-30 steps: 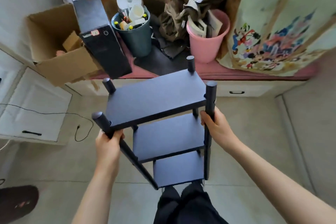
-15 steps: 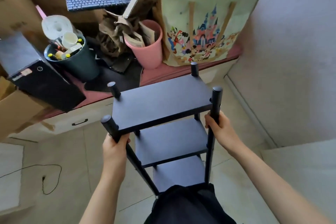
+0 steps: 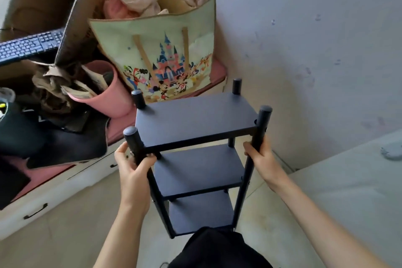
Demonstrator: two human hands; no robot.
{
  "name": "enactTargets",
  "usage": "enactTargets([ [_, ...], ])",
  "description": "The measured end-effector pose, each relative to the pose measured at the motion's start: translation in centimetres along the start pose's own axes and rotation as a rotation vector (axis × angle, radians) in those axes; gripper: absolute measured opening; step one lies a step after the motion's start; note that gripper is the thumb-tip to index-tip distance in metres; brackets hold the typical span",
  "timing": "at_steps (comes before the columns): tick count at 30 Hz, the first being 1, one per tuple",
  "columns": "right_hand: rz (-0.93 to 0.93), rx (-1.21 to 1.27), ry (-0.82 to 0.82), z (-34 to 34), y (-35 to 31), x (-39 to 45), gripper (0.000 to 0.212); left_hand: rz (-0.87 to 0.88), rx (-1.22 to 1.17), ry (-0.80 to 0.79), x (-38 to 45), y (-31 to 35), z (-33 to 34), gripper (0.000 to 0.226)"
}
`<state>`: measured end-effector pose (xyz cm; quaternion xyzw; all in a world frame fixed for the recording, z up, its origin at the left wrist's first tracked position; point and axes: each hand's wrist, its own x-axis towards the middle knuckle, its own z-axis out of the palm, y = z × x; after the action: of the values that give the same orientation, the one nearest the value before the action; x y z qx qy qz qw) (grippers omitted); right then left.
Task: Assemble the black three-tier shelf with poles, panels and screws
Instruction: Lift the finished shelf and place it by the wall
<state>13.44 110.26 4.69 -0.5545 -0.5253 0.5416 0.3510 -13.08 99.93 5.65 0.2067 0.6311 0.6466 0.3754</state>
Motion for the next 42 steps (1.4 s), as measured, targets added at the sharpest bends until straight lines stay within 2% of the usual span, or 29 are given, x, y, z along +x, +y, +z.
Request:
enactTargets([
  [3,0.009,-0.005,-0.030,-4.1,-0.6,2.5,0.031,0.038,-0.033,-0.061,1.2,-0.4,4.6,0.068],
  [6,-0.020,0.055,-0.040,-7.1,-1.5,5.0,0.026,0.066,-0.043,-0.098,2.3,-0.5,8.6,0.057],
  [10,-0.010,0.145,0.048,-9.8,-2.9,9.1,0.028,0.035,-0.063,-0.128,3.9,-0.6,13.2,0.029],
  [14,0.091,0.157,0.161,-11.6,-2.6,13.3,0.034,-0.003,-0.049,-0.136,6.5,-1.5,17.1,0.032],
  [17,0.155,0.201,0.246,-12.1,-2.1,16.5,0.030,-0.048,-0.005,-0.152,9.6,-2.5,19.3,0.043],
  [21,0.244,0.221,0.323,-12.7,-1.7,21.2,0.029,-0.089,0.103,-0.158,14.2,-4.0,22.2,0.092],
  [22,0.271,0.220,0.352,-12.8,-1.5,22.4,0.030,-0.109,0.121,-0.169,15.4,-4.4,22.8,0.096],
  [24,0.314,0.217,0.406,-13.1,-1.1,24.7,0.028,-0.168,0.143,-0.211,17.8,-4.9,24.2,0.085],
  [27,0.393,0.175,0.477,-13.1,-0.2,27.9,0.023,-0.258,0.127,-0.304,20.6,-5.1,26.4,0.051],
  [31,0.473,0.136,0.527,-13.1,2.3,31.5,0.021,-0.383,0.121,-0.377,24.3,-6.0,28.5,0.069],
  [35,0.559,0.168,0.499,-13.8,5.8,34.5,0.024,-0.406,0.168,-0.440,27.5,-8.3,30.7,0.040],
  [37,0.615,0.211,0.475,-14.2,7.8,36.1,0.030,-0.442,0.161,-0.402,28.8,-10.4,31.5,0.045],
  [39,0.653,0.250,0.475,-14.4,10.0,37.8,0.038,-0.479,0.146,-0.355,30.1,-13.2,32.1,0.061],
  [40,0.661,0.257,0.469,-14.5,11.2,38.8,0.036,-0.501,0.150,-0.334,30.7,-14.7,32.3,0.067],
  [42,0.663,0.265,0.461,-14.3,13.6,40.3,0.027,-0.522,0.189,-0.306,31.8,-17.6,32.8,0.061],
])
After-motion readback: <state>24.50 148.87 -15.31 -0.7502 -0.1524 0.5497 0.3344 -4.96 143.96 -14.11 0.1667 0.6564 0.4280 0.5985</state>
